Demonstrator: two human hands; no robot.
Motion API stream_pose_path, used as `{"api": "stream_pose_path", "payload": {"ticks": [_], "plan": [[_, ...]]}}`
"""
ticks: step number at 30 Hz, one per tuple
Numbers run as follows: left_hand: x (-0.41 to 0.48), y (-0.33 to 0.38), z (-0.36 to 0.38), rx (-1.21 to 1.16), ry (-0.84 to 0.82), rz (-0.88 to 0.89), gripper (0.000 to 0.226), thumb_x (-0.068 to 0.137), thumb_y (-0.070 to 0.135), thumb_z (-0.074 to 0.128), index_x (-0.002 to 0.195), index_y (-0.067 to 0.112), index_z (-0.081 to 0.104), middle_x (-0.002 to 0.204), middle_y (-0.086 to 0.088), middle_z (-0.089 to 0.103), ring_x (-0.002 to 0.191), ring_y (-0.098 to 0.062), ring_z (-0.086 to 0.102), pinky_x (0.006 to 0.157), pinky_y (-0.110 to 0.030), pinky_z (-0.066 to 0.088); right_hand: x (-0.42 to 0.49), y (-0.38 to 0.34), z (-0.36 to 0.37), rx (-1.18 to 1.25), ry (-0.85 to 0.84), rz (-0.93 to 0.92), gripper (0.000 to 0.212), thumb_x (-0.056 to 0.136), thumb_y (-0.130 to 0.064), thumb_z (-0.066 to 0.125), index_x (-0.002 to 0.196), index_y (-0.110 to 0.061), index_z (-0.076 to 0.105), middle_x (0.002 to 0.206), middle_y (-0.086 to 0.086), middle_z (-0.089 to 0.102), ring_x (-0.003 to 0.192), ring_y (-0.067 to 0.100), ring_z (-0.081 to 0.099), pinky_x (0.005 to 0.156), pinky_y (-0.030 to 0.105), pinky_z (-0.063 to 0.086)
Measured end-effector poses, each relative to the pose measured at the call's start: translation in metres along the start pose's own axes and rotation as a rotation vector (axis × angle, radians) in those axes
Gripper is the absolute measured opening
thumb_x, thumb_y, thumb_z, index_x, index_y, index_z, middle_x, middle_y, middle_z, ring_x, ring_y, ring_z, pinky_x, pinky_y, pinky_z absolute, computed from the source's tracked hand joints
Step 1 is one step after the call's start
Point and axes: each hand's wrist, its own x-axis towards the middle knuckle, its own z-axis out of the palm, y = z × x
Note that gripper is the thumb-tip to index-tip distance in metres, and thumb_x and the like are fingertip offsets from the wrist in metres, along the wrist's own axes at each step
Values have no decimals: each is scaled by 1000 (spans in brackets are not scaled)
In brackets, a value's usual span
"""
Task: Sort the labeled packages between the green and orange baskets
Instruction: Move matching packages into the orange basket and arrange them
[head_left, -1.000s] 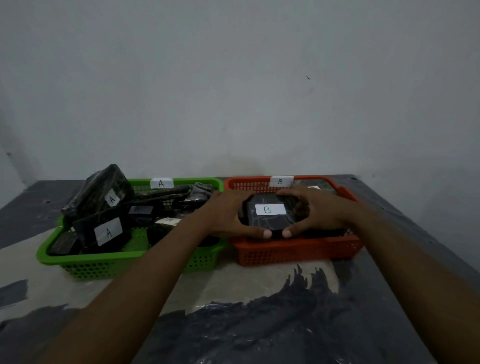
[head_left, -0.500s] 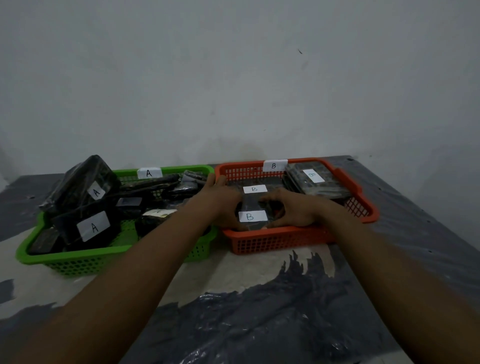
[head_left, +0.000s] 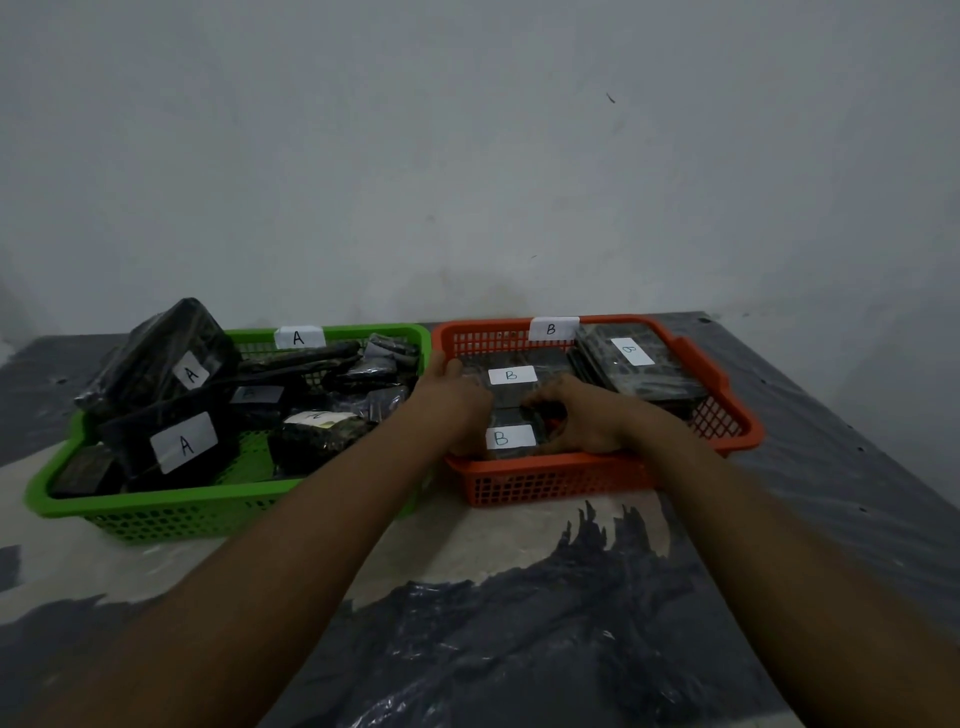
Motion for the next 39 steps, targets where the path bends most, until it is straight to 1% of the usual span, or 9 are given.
{"api": "stream_pose_path", "payload": {"ticks": [7, 11, 13, 16, 21, 24, 27, 32, 39], "plan": [[4, 2, 0, 22, -32, -23, 51, 91, 41, 62, 138, 24, 52, 152, -10, 41, 141, -37, 25, 117, -58, 5, 1, -9, 0, 34, -2, 23, 70, 79, -28, 83, 142, -18, 53, 140, 2, 58, 124, 19, 57, 108, 40, 47], [2, 0, 2, -20, -1, -11, 47, 92, 40, 61, 136, 26, 55, 147, -7, 46, 138, -34, 30, 116, -58, 5, -4, -12, 1, 61, 21, 15, 67, 79, -29, 83, 139, -19, 55, 139, 1, 57, 117, 14, 56, 102, 31, 46], [-1, -4, 3, -96, 42, 15, 50, 90, 48, 62, 135, 28, 56, 144, -4, 49, 136, -32, 35, 116, -60, 3, -5, -15, 3, 51, 46, -6, 63, 81, -28, 82, 137, -17, 57, 137, 2, 56, 110, 9, 52, 96, 24, 43], [-10, -12, 5, -315, 148, 40, 69, 79, 75, 59, 131, 30, 58, 131, 2, 60, 131, -26, 45, 115, -62, 2, -8, -19, 5, 0, 71, -12, 62, 82, -33, 79, 138, -16, 56, 139, 5, 53, 118, 16, 55, 103, 32, 47], [-35, -33, 12, -609, 505, 53, 51, 84, 68, 60, 115, 29, 70, 109, 11, 71, 105, -13, 63, 107, -52, 33, -6, -44, 7, -415, 256, 89, 55, 84, -57, 67, 133, -33, 58, 128, -1, 62, 113, 21, 62, 89, 41, 54], [-52, -58, 22, -738, 653, 33, 32, 88, 53, 66, 103, 26, 74, 97, 9, 72, 86, -11, 65, 77, -32, 52, 6, -77, 14, -295, 507, -6, 33, 91, -52, 59, 115, -31, 68, 114, -4, 70, 102, 20, 67, 76, 35, 54], [-71, -91, 36, -806, 695, -80, 22, 90, 42, 67, 97, 22, 75, 93, 7, 73, 83, -11, 66, 71, -28, 51, 24, -112, 22, -104, 596, -70, 23, 94, -42, 57, 106, -27, 70, 106, -3, 71, 99, 21, 66, 77, 38, 55], [-107, -153, 70, -752, 600, -279, 19, 94, 32, 63, 97, 17, 75, 92, -2, 73, 86, -20, 67, 76, -37, 56, 57, -139, 33, 8, 576, -145, 16, 92, -36, 62, 100, -27, 73, 111, 2, 64, 110, 24, 56, 85, 40, 52], [-108, -180, 102, -342, 174, -326, 29, 100, 31, 54, 122, 18, 66, 117, -8, 69, 105, -27, 65, 88, -38, 51, 78, -132, 65, 148, 532, -79, 26, 99, -37, 57, 115, -19, 68, 140, 8, 46, 136, 26, 32, 110, 40, 31]]}}
